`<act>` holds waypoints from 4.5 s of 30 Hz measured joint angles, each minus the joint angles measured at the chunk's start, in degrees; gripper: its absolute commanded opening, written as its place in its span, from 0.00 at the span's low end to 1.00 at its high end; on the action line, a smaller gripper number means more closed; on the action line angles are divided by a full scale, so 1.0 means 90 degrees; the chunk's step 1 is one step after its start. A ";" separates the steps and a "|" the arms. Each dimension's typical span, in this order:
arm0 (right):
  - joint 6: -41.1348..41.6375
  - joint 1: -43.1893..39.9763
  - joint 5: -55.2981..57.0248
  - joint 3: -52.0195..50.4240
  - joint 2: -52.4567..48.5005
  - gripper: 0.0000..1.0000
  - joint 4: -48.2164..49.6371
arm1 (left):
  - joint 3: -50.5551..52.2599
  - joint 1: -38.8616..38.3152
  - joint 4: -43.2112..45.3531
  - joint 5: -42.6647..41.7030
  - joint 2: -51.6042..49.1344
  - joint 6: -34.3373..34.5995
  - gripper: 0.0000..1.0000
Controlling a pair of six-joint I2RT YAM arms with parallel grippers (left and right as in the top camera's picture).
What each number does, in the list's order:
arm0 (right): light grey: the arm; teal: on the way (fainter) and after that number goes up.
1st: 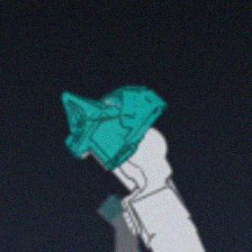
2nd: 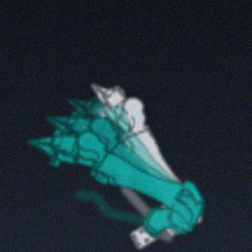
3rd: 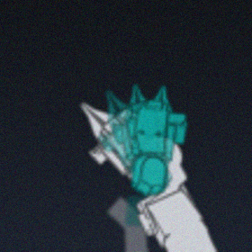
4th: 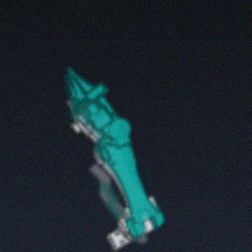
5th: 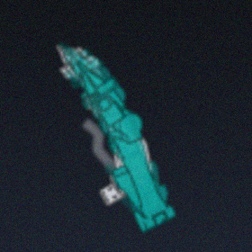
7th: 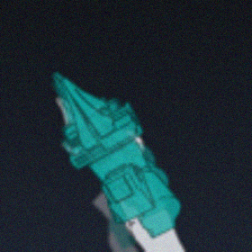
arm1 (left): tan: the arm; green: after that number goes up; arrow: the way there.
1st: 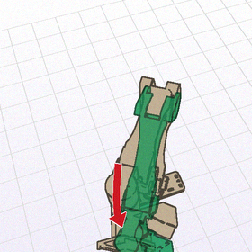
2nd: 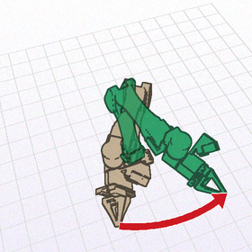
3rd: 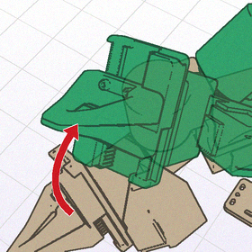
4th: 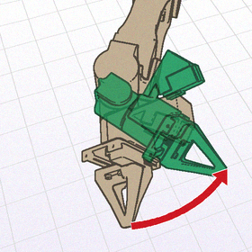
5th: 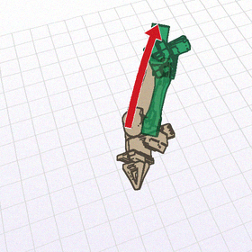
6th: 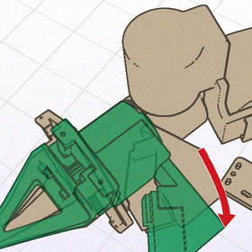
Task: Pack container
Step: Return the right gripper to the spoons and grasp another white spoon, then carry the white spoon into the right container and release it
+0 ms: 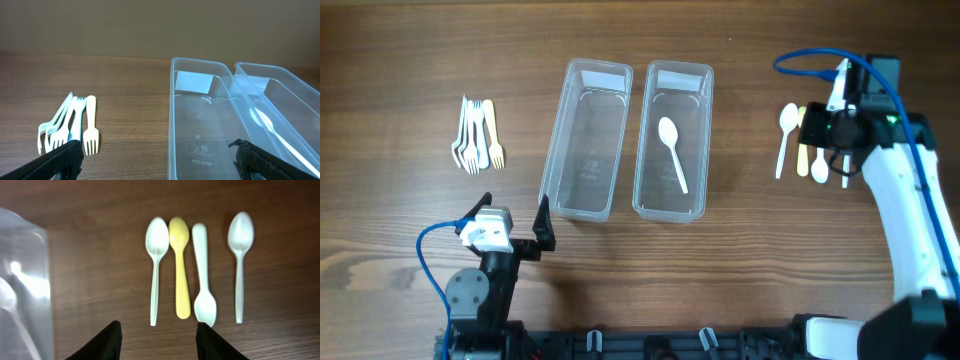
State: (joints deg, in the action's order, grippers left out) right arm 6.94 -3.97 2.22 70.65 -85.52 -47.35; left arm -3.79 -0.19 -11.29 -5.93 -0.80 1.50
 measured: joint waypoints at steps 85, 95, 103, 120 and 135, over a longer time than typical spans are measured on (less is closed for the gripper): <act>-0.0629 0.0005 -0.0121 -0.1265 -0.2589 0.10 0.3818 | 0.0000 0.0000 0.0000 0.0000 0.0000 0.0000 1.00; -0.0512 -0.0036 -0.0374 -0.1239 -0.2599 0.04 0.3791 | 0.0000 0.0000 0.0000 0.0002 0.0000 0.0000 1.00; -0.0413 -0.0034 -0.0583 -0.1370 -0.1586 0.04 0.3203 | 0.0000 0.0000 0.0000 0.0000 0.0000 0.0000 1.00; 0.1049 0.1428 -0.1535 -0.1370 0.1523 0.04 0.2443 | 0.0000 0.0000 0.0000 0.0000 0.0000 0.0000 1.00; 0.1785 0.3072 -0.1535 -0.1372 -0.0889 0.54 0.3349 | 0.0000 0.0000 0.0000 0.0000 0.0000 0.0000 1.00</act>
State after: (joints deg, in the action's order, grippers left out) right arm 23.00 23.68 -11.60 58.30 -93.51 -17.21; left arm -3.79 -0.19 -11.29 -5.93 -0.80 1.50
